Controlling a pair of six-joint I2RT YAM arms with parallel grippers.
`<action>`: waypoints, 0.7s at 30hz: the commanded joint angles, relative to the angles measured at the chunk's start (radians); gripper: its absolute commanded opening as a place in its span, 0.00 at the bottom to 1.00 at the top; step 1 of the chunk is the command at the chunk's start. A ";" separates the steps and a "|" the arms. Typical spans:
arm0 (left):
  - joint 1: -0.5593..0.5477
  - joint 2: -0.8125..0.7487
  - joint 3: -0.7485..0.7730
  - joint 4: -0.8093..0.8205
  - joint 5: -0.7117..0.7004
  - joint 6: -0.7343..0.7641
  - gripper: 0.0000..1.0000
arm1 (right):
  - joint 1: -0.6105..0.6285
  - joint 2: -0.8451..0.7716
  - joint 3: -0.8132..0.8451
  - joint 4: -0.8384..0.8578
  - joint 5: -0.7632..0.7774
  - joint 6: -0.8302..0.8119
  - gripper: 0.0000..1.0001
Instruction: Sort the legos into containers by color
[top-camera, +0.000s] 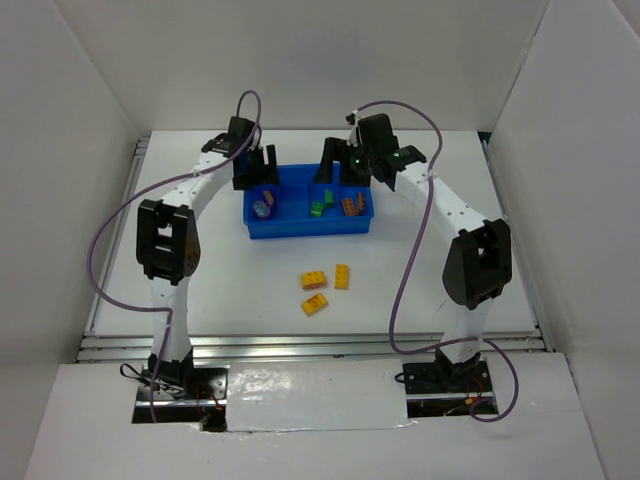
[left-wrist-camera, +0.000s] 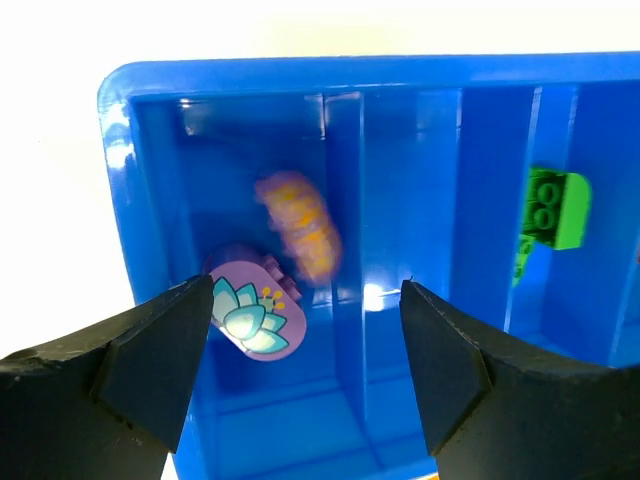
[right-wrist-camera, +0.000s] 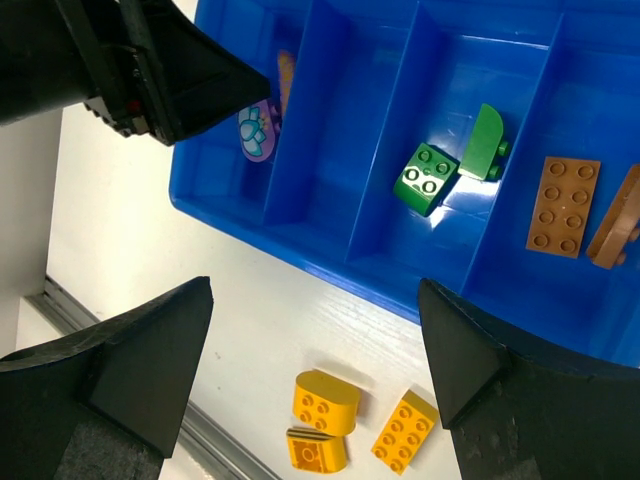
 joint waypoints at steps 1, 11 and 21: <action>-0.003 -0.083 0.009 -0.006 -0.007 -0.001 0.88 | -0.005 -0.050 0.023 0.026 -0.018 -0.004 0.90; -0.004 -0.252 0.031 -0.078 -0.033 -0.053 1.00 | 0.009 -0.092 0.012 -0.178 0.193 0.050 0.92; -0.004 -0.361 -0.084 -0.208 -0.205 -0.134 0.99 | 0.202 -0.242 -0.255 -0.398 0.462 0.211 0.94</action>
